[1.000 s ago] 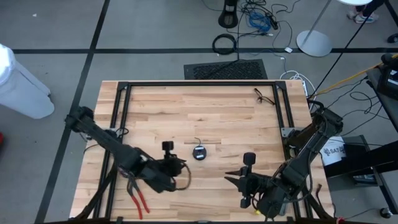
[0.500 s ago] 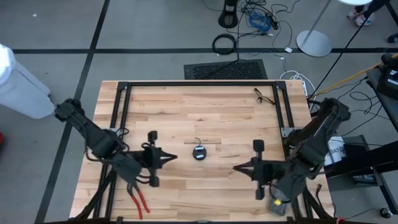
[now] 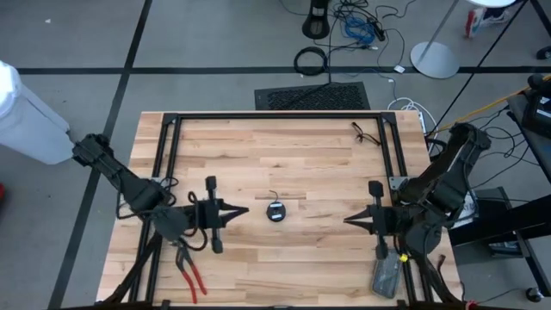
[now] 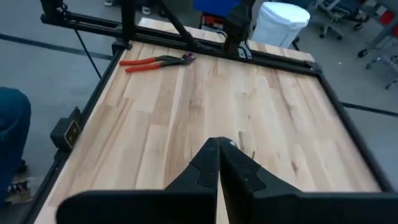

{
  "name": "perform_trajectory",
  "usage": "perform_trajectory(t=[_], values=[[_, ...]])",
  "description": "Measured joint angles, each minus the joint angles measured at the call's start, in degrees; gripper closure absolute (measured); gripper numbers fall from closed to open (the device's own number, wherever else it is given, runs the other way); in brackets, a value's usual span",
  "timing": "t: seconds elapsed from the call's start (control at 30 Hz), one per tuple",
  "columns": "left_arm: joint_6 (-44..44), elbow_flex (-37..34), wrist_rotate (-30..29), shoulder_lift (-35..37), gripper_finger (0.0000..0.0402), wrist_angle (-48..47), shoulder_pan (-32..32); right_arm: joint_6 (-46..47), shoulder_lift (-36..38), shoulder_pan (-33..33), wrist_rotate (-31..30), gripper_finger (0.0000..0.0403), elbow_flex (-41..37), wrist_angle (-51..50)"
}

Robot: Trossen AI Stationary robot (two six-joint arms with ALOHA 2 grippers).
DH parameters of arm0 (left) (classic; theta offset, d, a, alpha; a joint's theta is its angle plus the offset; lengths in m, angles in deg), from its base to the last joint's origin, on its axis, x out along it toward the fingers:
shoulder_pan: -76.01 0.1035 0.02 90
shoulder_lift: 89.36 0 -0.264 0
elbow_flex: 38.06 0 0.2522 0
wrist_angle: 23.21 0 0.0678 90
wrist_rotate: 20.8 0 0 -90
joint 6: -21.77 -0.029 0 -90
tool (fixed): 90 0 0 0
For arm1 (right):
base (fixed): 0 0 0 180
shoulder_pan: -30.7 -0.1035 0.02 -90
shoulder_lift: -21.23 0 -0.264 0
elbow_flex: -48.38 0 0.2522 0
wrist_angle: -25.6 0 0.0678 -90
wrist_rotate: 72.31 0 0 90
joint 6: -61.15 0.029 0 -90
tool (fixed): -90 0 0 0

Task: Coil cords
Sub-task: Return to Home Position

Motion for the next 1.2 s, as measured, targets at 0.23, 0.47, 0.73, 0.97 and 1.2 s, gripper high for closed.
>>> perform_trajectory(t=[0.23, 0.47, 0.73, 0.97, 1.2], values=[[-4.42, -13.28, 6.59, 1.22, 0.0399, 20.78, 5.19, 1.13, 10.95, 0.37, 0.02, 0.0403, -20.92, 16.43], [-3.64, -24.46, 14.00, 2.13, 0.0399, 33.01, 12.02, 0.50, 23.42, 1.03, 0.35, 0.0403, -39.27, 28.76], [-1.09, -31.48, 19.76, 2.32, 0.0399, 38.89, 18.52, -6.18, 33.02, 4.23, 3.85, 0.0403, -48.94, 35.66], [0.08, -36.20, 19.83, 4.09, 0.0399, 42.28, 20.14, -11.71, 35.41, 7.69, 9.29, 0.0403, -57.00, 48.32], [0.92, -45.51, 20.09, 11.18, 0.0399, 49.41, 20.94, -12.58, 35.41, 10.37, 12.93, 0.0403, -64.26, 58.63]])
